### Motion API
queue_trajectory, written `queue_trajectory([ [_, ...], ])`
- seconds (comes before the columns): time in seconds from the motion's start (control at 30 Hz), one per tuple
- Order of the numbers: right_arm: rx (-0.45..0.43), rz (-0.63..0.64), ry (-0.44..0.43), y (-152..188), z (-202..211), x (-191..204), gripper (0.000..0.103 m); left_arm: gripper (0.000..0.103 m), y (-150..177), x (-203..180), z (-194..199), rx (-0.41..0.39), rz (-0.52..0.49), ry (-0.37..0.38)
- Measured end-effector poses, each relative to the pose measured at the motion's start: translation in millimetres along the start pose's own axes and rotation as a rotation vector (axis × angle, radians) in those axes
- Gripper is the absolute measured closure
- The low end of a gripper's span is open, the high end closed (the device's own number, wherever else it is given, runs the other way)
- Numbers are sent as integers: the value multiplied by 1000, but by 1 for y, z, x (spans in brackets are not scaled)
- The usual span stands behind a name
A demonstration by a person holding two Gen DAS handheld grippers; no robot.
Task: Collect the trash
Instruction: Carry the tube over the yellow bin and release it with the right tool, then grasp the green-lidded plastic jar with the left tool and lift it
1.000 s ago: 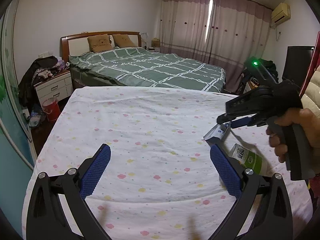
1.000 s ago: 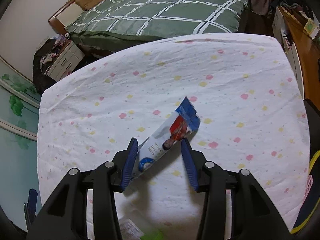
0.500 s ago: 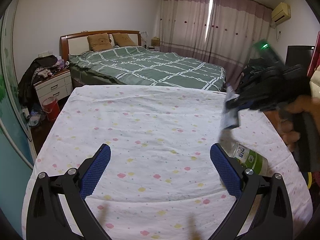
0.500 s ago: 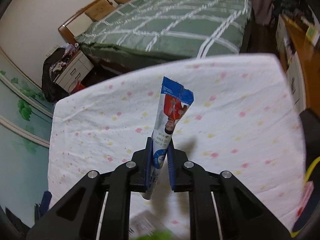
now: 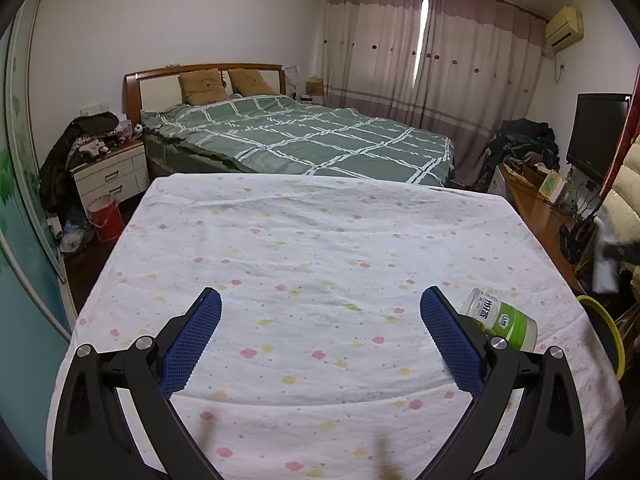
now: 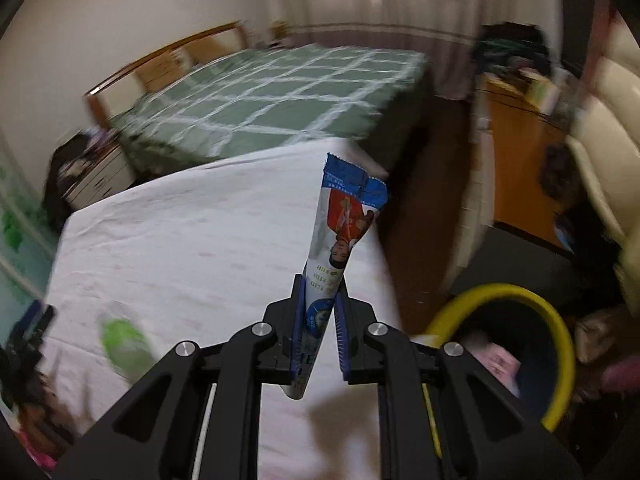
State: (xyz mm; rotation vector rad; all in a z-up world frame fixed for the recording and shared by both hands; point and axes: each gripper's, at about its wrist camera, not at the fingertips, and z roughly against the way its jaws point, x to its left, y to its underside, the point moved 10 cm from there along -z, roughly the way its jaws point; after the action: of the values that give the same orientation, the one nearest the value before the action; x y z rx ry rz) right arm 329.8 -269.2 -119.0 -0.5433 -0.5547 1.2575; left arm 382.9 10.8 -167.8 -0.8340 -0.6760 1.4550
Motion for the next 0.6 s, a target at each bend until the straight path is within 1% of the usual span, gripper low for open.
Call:
queue_trajectory([
  [0.1,-11,-60,77,21,9,-56,89,5,2,-2,-3,10,-11,-5],
  [0.13,-6,-88,118,32,11,-82,89,5,2,-3,-3,12,-14,-3],
  [0.2,6,-116,178,48,10,-116,89,5,2,-7,-1,10,-26,2],
  [0.27,34,-129,205,63,5,-138,89,5,1,-10,2,-5,-44,-3],
  [0.37,63,-150,216,77,-5,-157,88,5,1,-14,3,-8,-66,-12],
  [0.5,67,-163,235,87,-11,-174,88,5,1,-18,4,-15,-88,-19],
  [0.53,67,-165,243,89,-12,-178,86,5,1,-20,5,-19,-94,-20],
  [0.57,66,-165,252,90,-12,-180,80,5,1,-21,5,-22,-100,-22],
  [0.6,65,-165,263,94,-10,-183,72,5,1,-22,5,-22,-106,-23],
])
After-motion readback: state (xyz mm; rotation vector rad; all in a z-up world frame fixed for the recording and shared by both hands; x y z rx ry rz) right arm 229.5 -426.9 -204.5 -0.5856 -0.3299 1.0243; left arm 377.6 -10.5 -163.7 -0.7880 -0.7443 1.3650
